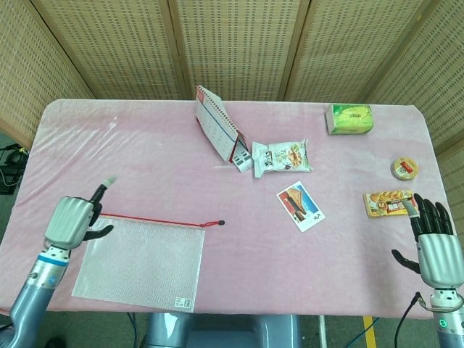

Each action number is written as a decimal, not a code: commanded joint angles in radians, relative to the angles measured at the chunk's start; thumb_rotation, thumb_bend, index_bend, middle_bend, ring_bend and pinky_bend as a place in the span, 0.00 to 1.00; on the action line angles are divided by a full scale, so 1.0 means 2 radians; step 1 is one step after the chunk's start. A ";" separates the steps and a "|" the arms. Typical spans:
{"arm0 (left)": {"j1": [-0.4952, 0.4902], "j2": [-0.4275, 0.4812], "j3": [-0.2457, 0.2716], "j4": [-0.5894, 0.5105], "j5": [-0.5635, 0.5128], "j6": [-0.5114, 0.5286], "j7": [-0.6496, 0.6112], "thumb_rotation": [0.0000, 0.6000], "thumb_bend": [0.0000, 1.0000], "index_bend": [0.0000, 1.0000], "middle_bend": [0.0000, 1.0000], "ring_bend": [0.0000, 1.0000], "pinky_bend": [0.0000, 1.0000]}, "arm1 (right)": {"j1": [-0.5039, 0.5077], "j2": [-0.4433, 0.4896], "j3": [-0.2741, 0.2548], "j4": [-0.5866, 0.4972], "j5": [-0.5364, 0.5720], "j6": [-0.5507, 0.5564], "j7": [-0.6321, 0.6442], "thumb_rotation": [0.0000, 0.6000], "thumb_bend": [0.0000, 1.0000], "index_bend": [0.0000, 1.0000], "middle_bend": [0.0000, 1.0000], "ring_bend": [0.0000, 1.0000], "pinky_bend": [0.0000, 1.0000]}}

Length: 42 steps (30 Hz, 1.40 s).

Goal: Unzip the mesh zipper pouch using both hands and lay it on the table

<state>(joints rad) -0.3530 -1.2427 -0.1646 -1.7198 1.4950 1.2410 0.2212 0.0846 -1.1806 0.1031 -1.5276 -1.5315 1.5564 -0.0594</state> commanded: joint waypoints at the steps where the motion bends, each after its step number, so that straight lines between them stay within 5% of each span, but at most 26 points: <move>1: -0.064 -0.026 -0.031 -0.037 -0.068 -0.080 0.063 1.00 0.00 0.25 1.00 1.00 1.00 | 0.001 -0.002 0.001 0.001 0.005 -0.004 -0.003 1.00 0.00 0.08 0.00 0.00 0.00; 9: -0.146 -0.102 -0.060 -0.025 -0.179 -0.130 0.167 1.00 0.01 0.42 1.00 1.00 1.00 | 0.008 -0.005 0.007 0.007 0.026 -0.025 -0.007 1.00 0.00 0.09 0.00 0.00 0.00; 14: -0.189 -0.142 -0.064 -0.003 -0.254 -0.149 0.214 1.00 0.29 0.45 1.00 1.00 1.00 | 0.011 -0.006 0.009 0.013 0.039 -0.036 -0.009 1.00 0.00 0.09 0.00 0.00 0.00; 24: -0.290 -0.250 -0.063 0.117 -0.380 -0.181 0.274 1.00 0.34 0.47 1.00 1.00 1.00 | 0.017 -0.014 0.011 0.019 0.046 -0.045 -0.022 1.00 0.00 0.09 0.00 0.00 0.00; 42: -0.335 -0.291 -0.038 0.174 -0.432 -0.189 0.264 1.00 0.35 0.48 1.00 1.00 1.00 | 0.018 -0.016 0.014 0.028 0.057 -0.047 -0.017 1.00 0.00 0.09 0.00 0.00 0.00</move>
<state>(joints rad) -1.0194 -1.8211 -0.2443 -1.3761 0.6358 0.8642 0.7503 0.1202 -1.2119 0.1309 -1.4724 -1.4179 1.4617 -0.0943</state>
